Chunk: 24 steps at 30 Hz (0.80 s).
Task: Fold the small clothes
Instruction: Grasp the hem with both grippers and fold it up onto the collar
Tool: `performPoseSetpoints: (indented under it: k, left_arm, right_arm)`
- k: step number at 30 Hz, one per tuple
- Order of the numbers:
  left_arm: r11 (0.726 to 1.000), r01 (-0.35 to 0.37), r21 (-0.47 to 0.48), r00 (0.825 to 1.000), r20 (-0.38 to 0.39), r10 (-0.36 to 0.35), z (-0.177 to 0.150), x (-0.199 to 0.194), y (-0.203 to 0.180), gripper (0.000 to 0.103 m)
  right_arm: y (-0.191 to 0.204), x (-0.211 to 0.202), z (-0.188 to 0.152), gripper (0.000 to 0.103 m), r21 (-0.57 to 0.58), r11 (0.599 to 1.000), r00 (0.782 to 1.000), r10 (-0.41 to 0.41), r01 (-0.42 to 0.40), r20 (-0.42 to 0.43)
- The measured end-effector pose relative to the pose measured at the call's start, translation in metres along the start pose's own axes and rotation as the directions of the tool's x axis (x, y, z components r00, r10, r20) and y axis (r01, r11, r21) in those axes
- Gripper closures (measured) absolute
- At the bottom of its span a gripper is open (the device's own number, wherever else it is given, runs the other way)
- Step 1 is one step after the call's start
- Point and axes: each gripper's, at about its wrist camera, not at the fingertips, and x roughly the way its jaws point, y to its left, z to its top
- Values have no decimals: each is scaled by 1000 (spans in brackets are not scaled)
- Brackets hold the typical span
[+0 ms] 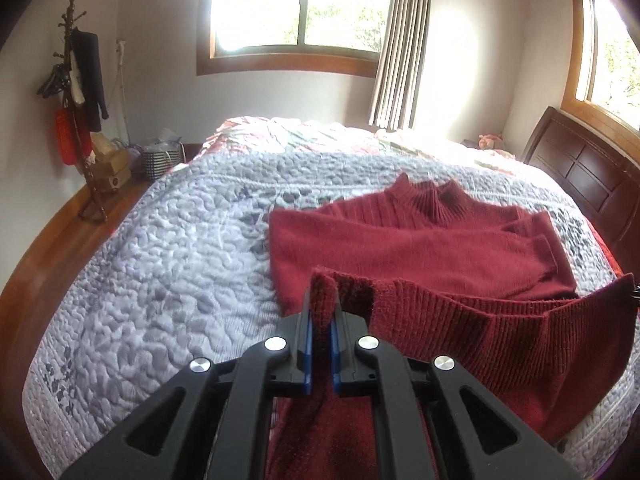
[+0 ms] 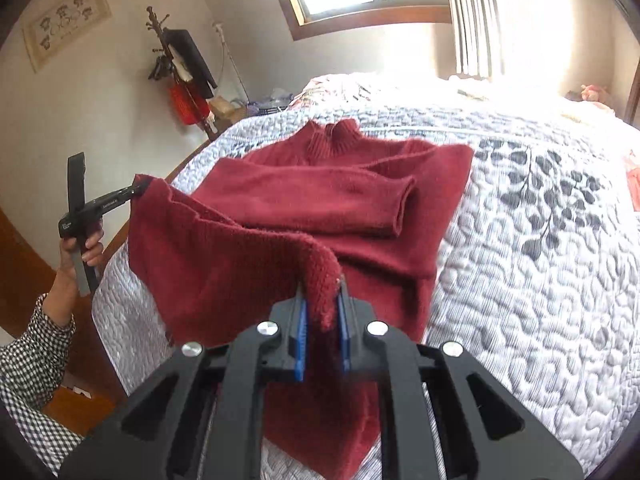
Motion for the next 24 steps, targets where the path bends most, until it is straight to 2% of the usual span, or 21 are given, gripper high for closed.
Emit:
performPoseSetpoints:
  k: [4, 10, 13, 18, 24]
  left_arm:
    - [999, -33, -23, 999, 5, 33, 43, 25, -1, 97]
    - [992, -78, -96, 996, -40, 74, 90, 75, 7, 97]
    - [989, -110, -94, 993, -47, 106, 106, 96, 8, 97]
    - [981, -171, -89, 985, -48, 167, 118, 128, 13, 97]
    - [969, -236, -68, 966, -125, 226, 106, 182, 16, 96]
  right_arm:
    - [-17, 9, 46, 92, 44, 999, 1000, -11, 10, 18]
    - [-45, 52, 101, 92, 98, 994, 999, -40, 42, -23]
    - [-58, 74, 120, 92, 126, 990, 997, -56, 62, -45]
    - [-81, 110, 148, 92, 180, 980, 995, -75, 85, -65]
    - [-111, 162, 155, 91, 258, 957, 985, -101, 135, -138]
